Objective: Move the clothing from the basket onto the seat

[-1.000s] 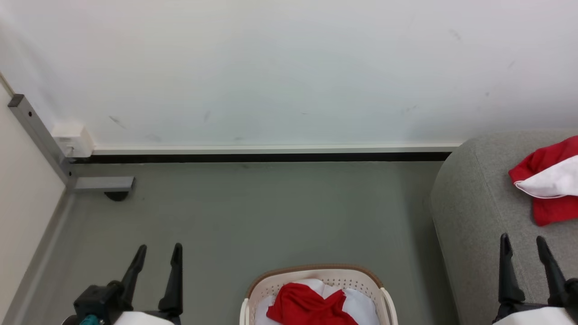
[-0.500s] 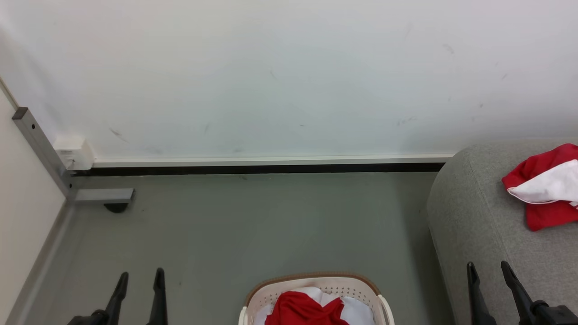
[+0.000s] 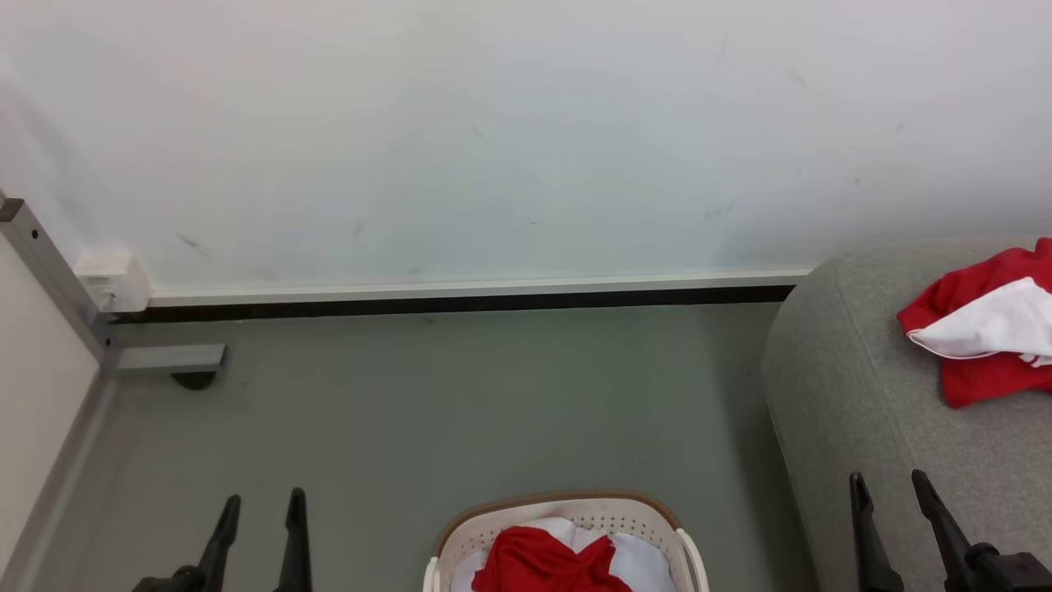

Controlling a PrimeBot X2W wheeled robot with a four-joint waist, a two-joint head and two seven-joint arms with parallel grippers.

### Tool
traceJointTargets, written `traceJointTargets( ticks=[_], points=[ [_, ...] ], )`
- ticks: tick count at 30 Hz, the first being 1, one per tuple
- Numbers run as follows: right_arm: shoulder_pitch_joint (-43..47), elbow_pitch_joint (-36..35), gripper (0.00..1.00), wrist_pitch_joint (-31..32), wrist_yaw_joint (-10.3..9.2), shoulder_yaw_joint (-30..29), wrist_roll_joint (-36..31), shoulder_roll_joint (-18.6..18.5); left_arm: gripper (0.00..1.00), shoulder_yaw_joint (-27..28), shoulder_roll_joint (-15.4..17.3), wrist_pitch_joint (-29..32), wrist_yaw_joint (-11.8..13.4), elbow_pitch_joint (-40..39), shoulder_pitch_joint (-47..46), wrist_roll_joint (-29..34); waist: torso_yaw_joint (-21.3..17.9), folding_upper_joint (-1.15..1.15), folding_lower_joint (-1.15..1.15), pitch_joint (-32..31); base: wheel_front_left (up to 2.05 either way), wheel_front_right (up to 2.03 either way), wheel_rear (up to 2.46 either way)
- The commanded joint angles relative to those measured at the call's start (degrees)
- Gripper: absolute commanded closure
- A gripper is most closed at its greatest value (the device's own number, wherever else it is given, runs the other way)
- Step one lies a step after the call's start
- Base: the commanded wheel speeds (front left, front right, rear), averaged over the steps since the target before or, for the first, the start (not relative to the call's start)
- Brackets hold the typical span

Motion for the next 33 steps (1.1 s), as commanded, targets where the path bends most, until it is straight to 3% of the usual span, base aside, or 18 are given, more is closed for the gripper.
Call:
traceJointTargets(
  ticks=[1,13,24,33],
  points=[
    [-0.3,-0.3,0.0,0.1,-0.13,-0.1,-0.7,-0.1,0.0,0.4,-0.2,0.0,-0.2,-0.1,-0.4,0.9,-0.3,0.0,0.0,0.3,0.0,0.0,0.0],
    [-3.4,-2.6,0.0,0.1,-0.13,-0.8,-2.1,-0.1,0.0,-3.9,-0.9,0.1,-2.3,3.5,-7.2,4.2,-5.3,0.0,0.0,6.1,0.0,0.0,0.0],
    [-12.0,-9.2,0.0,0.1,-0.13,-2.4,-2.2,-0.1,0.0,-12.0,-0.5,8.6,-3.4,13.8,-26.1,9.5,-10.3,0.0,0.0,22.8,0.0,0.0,0.0],
    [-18.8,-14.7,0.0,0.1,-0.13,-3.3,-1.6,-0.1,0.0,-19.3,-2.0,15.3,-2.3,28.1,-40.0,13.0,-9.9,0.0,0.0,35.0,0.0,0.0,0.0]
  ],
)
